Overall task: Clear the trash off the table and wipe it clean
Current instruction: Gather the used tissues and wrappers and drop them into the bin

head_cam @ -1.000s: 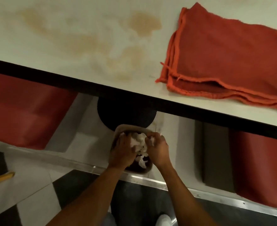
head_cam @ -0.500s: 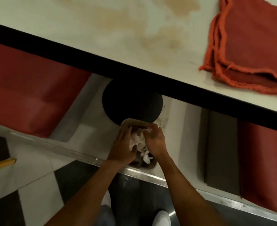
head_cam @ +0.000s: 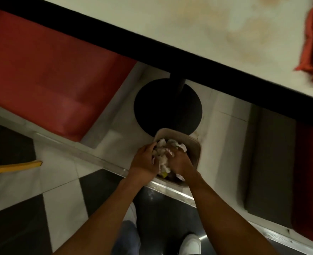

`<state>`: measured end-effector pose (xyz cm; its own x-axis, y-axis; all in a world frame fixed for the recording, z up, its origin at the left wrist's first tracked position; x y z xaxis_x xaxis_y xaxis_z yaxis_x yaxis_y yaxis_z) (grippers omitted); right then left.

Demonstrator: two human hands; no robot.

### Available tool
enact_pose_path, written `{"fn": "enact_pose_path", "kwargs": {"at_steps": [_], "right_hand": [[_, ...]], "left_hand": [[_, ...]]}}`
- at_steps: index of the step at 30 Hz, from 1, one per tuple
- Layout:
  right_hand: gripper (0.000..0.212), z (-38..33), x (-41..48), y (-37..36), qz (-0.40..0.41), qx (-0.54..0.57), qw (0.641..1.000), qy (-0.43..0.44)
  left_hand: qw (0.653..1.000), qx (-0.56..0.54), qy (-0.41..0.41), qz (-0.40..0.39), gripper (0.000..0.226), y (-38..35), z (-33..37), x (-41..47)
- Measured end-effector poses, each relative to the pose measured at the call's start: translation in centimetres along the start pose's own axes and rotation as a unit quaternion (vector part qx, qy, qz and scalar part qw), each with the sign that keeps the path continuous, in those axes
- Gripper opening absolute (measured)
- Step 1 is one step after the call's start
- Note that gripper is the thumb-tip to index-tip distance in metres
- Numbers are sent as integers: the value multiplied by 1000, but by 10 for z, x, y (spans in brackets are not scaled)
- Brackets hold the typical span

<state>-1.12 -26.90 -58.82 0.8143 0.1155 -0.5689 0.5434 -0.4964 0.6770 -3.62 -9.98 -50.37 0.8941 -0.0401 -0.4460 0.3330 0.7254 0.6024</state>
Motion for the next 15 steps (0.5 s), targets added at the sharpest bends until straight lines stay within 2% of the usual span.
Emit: {"fn": "enact_pose_path", "kwargs": {"at_steps": [3,7,8,11,15], "right_hand": [[69,-28,-41,42,26,27,999,-9],[76,-47,-88,82,45,95,994,-8],[72,-60,-107,96,34,111,993,-9],[53,-90,-161,139,42,125,991,-24],[48,-111,-224,176,44,176,982,-43]], "left_hand": [[999,27,19,-17,64,10,10,-9],[999,37,1,-4,67,37,42,-35],[1000,28,-3,4,66,48,56,-48],[1000,-9,-8,22,50,81,96,-83],[999,-32,-1,39,40,118,140,-131]]}}
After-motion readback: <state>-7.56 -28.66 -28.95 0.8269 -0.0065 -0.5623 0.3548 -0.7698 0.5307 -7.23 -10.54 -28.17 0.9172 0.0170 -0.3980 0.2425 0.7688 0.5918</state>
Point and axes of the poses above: each hand's wrist, its own x-axis towards the middle knuckle, its own y-axis out of the back of the hand, z = x × y, the point moved 6 cm from there along x, towards the middle knuckle
